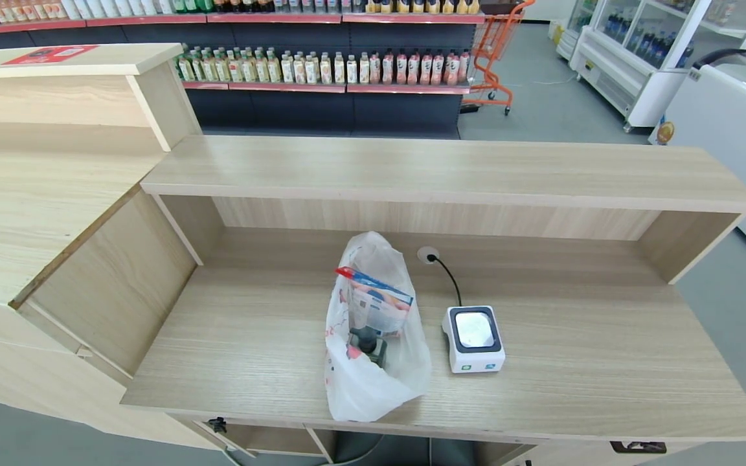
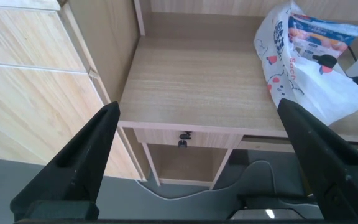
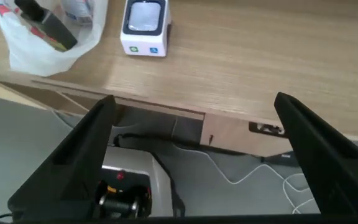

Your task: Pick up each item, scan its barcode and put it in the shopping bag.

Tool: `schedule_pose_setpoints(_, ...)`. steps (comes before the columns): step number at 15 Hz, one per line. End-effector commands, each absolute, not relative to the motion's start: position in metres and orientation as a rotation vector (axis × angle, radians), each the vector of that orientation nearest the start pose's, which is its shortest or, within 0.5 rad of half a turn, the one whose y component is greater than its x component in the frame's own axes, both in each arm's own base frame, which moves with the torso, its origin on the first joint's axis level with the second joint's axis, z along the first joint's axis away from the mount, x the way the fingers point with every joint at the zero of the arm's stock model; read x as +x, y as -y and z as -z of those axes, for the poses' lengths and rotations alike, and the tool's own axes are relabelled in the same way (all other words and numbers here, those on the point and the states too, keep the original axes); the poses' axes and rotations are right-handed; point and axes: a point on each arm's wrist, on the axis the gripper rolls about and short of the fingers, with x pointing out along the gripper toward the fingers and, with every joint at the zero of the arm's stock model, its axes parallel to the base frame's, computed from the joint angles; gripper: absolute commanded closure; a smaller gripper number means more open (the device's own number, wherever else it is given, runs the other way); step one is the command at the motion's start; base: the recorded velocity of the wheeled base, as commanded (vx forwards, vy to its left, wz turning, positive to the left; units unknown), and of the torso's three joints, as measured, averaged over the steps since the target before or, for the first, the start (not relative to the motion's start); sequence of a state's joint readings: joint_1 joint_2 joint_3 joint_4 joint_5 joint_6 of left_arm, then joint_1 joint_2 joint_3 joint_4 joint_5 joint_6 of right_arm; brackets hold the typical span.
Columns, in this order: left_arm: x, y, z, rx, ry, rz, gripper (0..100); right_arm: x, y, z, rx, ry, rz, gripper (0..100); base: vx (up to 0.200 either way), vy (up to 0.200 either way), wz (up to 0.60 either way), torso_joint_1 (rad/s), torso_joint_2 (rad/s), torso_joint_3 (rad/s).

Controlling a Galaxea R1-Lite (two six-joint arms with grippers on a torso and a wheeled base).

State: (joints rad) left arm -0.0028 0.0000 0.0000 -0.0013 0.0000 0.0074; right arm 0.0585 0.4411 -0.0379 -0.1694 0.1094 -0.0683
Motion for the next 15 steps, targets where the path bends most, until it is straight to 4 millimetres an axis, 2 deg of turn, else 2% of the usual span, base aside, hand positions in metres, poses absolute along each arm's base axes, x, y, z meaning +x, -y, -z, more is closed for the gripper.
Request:
schedule_pose_setpoints(1, -0.0227, -0.0001, -0.0757, 0.008, 0.0, 0.003, 0, -0.0197, -0.0025, -0.0801, -0.063, -0.001, -0.104, 0, 0.0, 0.0, 0.0, 0.0, 0.0, 0.0)
schedule_pose_setpoints(2, -0.0227, -0.0001, -0.0757, 0.008, 0.0, 0.003, 0, -0.023, -0.0024, -0.0788, -0.098, 0.037, -0.095, 0, 0.0, 0.0, 0.0, 0.0, 0.0, 0.0)
schedule_pose_setpoints(15, -0.0227, -0.0001, -0.0757, -0.008, 0.0, 0.003, 0, -0.0228, -0.0013, -0.0769, -0.086, 0.016, -0.053, 0, 0.0, 0.0, 0.0, 0.0, 0.0, 0.0)
